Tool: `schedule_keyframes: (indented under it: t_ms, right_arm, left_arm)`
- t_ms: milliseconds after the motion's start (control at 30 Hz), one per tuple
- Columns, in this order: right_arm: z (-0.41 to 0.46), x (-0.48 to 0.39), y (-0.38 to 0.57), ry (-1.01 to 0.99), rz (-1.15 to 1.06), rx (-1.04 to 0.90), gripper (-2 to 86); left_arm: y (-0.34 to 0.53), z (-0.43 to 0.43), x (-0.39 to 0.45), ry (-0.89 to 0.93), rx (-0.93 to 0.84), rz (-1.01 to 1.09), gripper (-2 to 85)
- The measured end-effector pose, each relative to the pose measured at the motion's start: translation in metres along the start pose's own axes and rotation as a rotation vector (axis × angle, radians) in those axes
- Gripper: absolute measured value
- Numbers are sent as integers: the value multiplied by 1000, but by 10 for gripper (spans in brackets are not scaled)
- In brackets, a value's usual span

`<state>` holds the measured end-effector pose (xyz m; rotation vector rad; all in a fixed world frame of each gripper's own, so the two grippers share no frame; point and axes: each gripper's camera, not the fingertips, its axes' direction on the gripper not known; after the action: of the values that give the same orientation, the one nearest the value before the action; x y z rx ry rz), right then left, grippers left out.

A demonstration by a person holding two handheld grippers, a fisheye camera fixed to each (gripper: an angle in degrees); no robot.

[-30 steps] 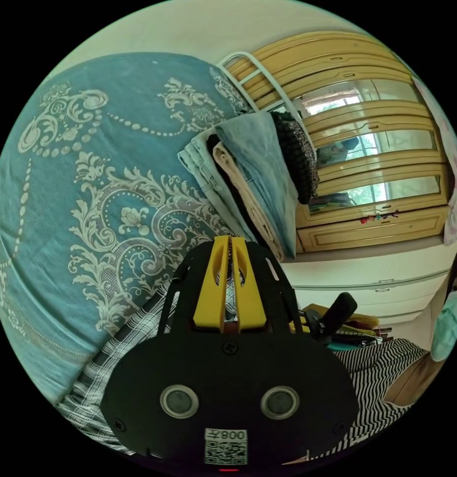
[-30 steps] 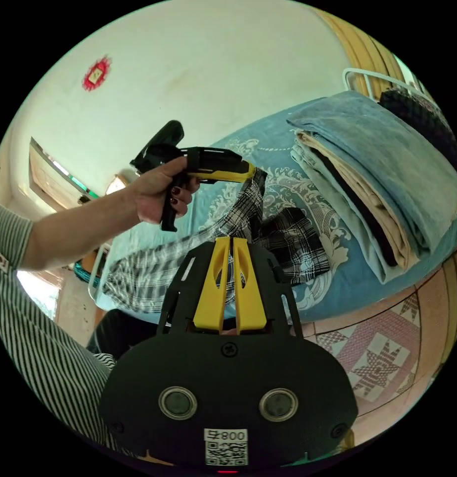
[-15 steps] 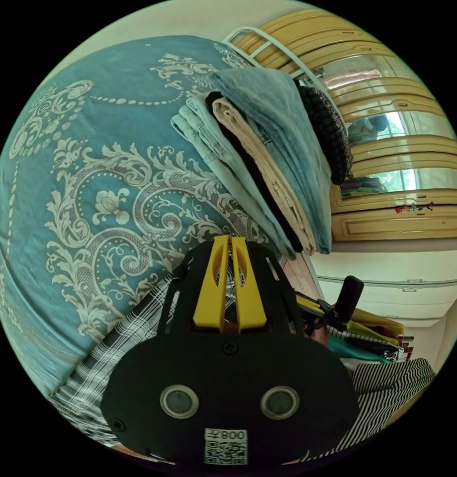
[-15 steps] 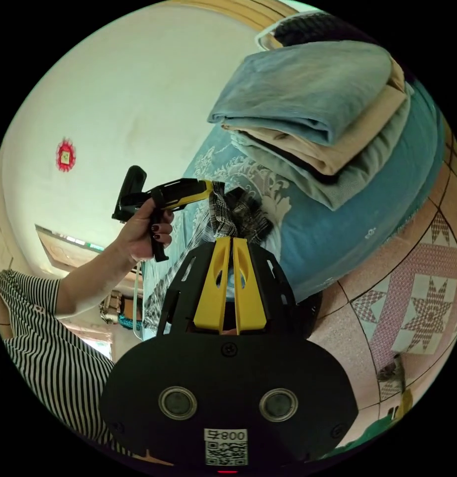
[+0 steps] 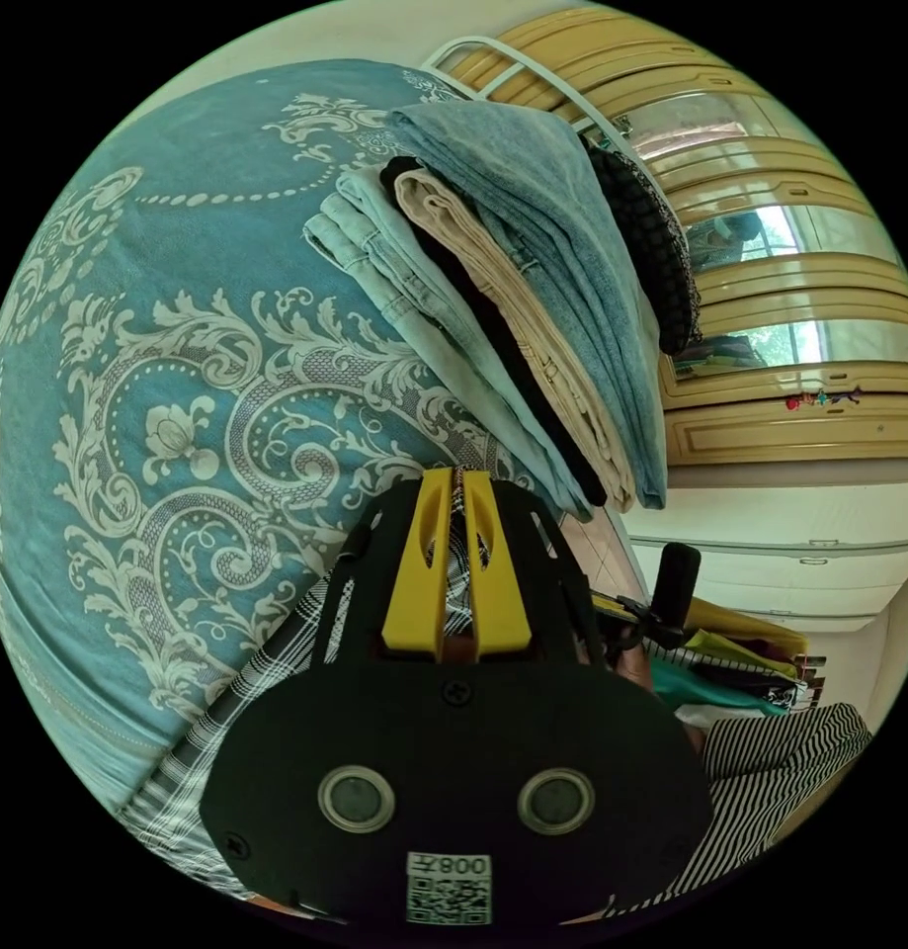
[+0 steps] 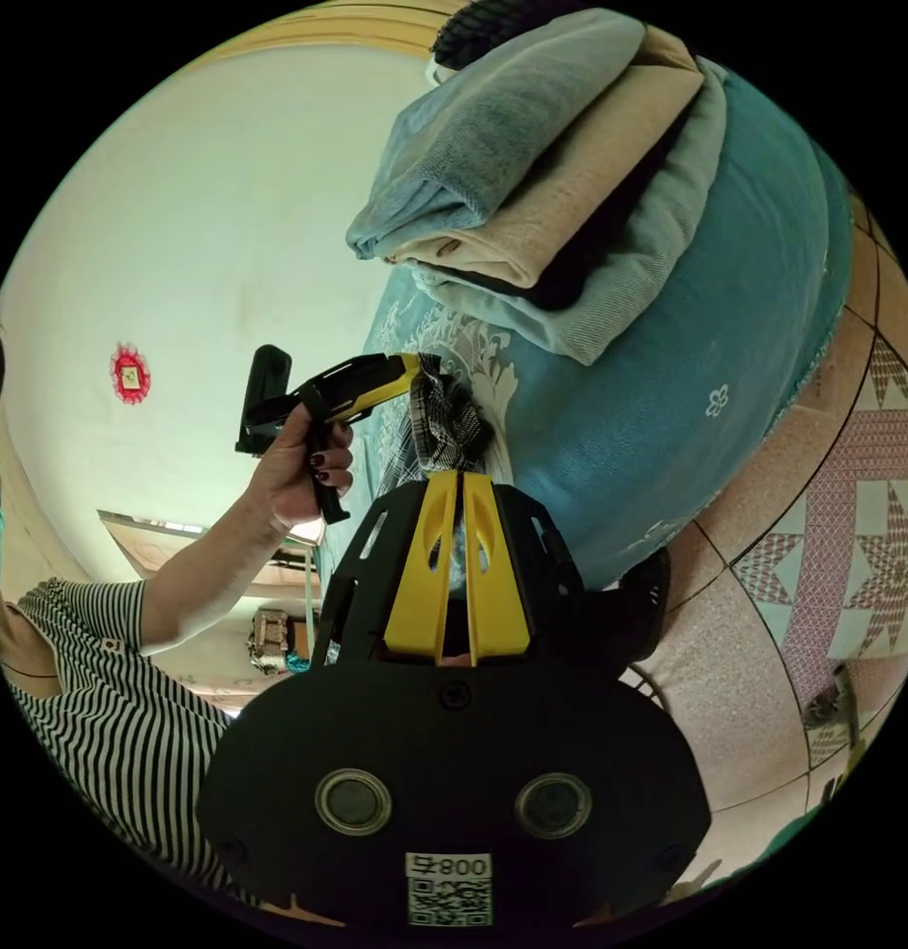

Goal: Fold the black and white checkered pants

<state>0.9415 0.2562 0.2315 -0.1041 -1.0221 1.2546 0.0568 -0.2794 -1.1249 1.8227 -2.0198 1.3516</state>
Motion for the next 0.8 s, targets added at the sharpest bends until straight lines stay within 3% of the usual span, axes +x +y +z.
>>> schedule_keyframes:
  t_ms: [367, 600, 800]
  right_arm:
    - [-24, -27, -16, -8, -19, 55, 3]
    - [17, -76, -35, 122, -240, -110, 0]
    - [29, -62, -54, 113, -119, -70, 0]
  left_arm:
    - [-15, -8, 17, -8, -27, 15, 70]
    - [-34, -26, 36, -33, -47, 10, 78]
    - [-52, -61, 56, -50, -55, 59, 77]
